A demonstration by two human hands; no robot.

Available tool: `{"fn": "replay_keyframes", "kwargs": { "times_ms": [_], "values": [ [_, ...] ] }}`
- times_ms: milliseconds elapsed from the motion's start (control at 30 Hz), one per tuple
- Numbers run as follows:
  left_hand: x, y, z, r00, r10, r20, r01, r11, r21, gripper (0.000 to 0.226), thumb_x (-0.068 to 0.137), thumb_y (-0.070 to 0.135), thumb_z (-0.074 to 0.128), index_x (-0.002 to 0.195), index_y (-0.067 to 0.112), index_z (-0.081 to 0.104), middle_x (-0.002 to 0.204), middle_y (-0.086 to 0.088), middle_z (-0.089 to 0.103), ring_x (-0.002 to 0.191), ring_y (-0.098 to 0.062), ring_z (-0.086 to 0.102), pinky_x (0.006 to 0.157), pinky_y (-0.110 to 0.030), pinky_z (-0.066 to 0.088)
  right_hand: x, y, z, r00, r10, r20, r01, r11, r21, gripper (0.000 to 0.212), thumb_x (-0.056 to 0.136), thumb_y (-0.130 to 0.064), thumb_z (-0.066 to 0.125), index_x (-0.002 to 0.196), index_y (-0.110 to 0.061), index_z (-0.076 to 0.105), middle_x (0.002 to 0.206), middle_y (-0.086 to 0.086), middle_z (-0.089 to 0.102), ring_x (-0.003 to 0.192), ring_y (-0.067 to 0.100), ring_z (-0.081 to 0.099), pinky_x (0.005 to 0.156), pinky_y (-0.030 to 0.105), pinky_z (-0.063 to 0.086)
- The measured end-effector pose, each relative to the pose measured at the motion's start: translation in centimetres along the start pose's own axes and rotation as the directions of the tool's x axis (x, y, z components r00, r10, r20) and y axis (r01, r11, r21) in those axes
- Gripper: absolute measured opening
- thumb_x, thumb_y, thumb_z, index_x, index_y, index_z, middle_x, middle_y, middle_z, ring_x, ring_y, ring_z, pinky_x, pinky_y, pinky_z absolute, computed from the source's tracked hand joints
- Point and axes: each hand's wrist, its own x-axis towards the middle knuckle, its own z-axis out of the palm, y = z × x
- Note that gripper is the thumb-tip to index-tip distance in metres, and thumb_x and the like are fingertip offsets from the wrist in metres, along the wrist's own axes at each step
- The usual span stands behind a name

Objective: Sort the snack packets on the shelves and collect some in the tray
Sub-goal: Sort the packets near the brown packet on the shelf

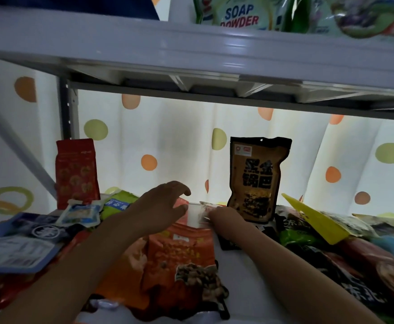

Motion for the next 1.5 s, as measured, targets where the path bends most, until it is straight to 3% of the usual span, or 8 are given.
{"fn": "replay_keyframes", "kwargs": {
  "times_ms": [233,333,600,733,867,1167,1367,1500],
  "values": [
    [-0.4,0.2,-0.5,0.999,-0.035,0.033,0.033,0.998,0.049,0.032,0.094,0.032,0.054,0.126,0.026,0.052,0.138,0.01,0.048,0.115,-0.014,0.054,0.101,-0.034,0.042,-0.7,0.0,-2.3,0.998,-0.002,-0.069,-0.004,0.997,-0.078,0.02,0.094,-0.01,0.049,0.111,-0.007,0.059,0.109,0.013,0.067,0.099,0.031,0.066,0.076,0.034,0.049],
    [-0.4,0.3,-0.6,0.998,-0.051,0.036,0.049,0.998,0.05,0.031,0.094,0.033,0.054,0.124,0.027,0.052,0.137,0.011,0.049,0.116,-0.013,0.053,0.101,-0.033,0.042,-0.7,1.0,-4.9,0.985,0.11,-0.132,-0.102,0.992,0.069,0.026,0.096,-0.032,0.053,0.11,-0.01,0.055,0.103,0.008,0.067,0.094,0.027,0.066,0.071,0.032,0.048],
    [0.4,0.6,-1.2,0.993,-0.106,-0.056,0.109,0.993,0.052,0.045,0.095,0.037,0.056,0.136,0.025,0.045,0.144,0.009,0.044,0.095,-0.011,0.053,0.092,-0.026,0.04,-1.3,3.3,-10.1,0.894,0.289,-0.343,-0.055,0.829,0.556,0.008,0.093,-0.015,0.048,0.087,-0.016,0.053,0.076,0.002,0.063,0.069,0.02,0.061,0.058,0.039,0.051],
    [1.5,0.5,-1.6,0.973,-0.206,-0.104,0.184,0.965,-0.188,0.072,0.083,0.051,0.067,0.143,0.025,0.037,0.145,0.007,0.043,0.125,-0.016,0.05,0.099,-0.031,0.041,-1.7,2.7,-12.7,0.883,0.292,-0.369,0.122,0.615,0.779,0.012,0.09,-0.013,0.054,0.081,-0.02,0.057,0.075,0.0,0.065,0.069,0.02,0.063,0.062,0.04,0.054],
    [2.7,0.6,-2.1,0.947,-0.288,-0.145,0.215,0.899,-0.382,0.046,0.067,0.046,0.084,0.099,0.024,0.059,0.094,0.007,0.066,0.084,-0.013,0.062,0.07,-0.029,0.047,-2.6,1.5,-15.2,0.911,0.261,-0.319,0.223,0.341,0.913,0.013,0.092,-0.003,0.054,0.083,-0.011,0.059,0.083,0.011,0.068,0.073,0.028,0.066,0.058,0.042,0.059],
    [3.1,1.3,-4.0,0.965,-0.242,-0.101,0.111,0.727,-0.677,0.022,0.076,0.009,0.08,0.096,0.006,0.07,0.083,-0.022,0.071,0.071,-0.033,0.068,0.057,-0.035,0.056,-3.1,-0.1,-18.1,0.908,0.26,-0.329,0.245,0.309,0.919,0.009,0.093,-0.004,0.055,0.087,-0.009,0.059,0.078,0.011,0.066,0.069,0.024,0.063,0.056,0.041,0.06],
    [2.6,2.2,-3.4,0.932,-0.228,-0.283,0.026,0.819,-0.574,0.023,0.089,0.012,0.065,0.104,0.03,0.061,0.086,0.002,0.074,0.073,-0.012,0.072,0.054,-0.034,0.058,-3.6,-1.0,-19.3,0.922,0.279,-0.269,0.168,0.337,0.926,0.012,0.097,-0.023,0.056,0.097,-0.016,0.066,0.089,0.003,0.064,0.075,0.019,0.061,0.065,0.044,0.062],
    [2.8,1.9,-2.9,0.89,-0.137,-0.436,-0.001,0.953,-0.302,0.021,0.095,0.013,0.056,0.111,0.026,0.06,0.09,0.007,0.074,0.072,-0.007,0.07,0.068,-0.032,0.059,-4.4,-2.4,-20.0,0.948,0.277,-0.155,0.099,0.204,0.974,0.033,0.098,-0.048,0.05,0.108,-0.021,0.065,0.104,-0.004,0.062,0.094,0.016,0.061,0.074,0.046,0.062]
  ]
}}
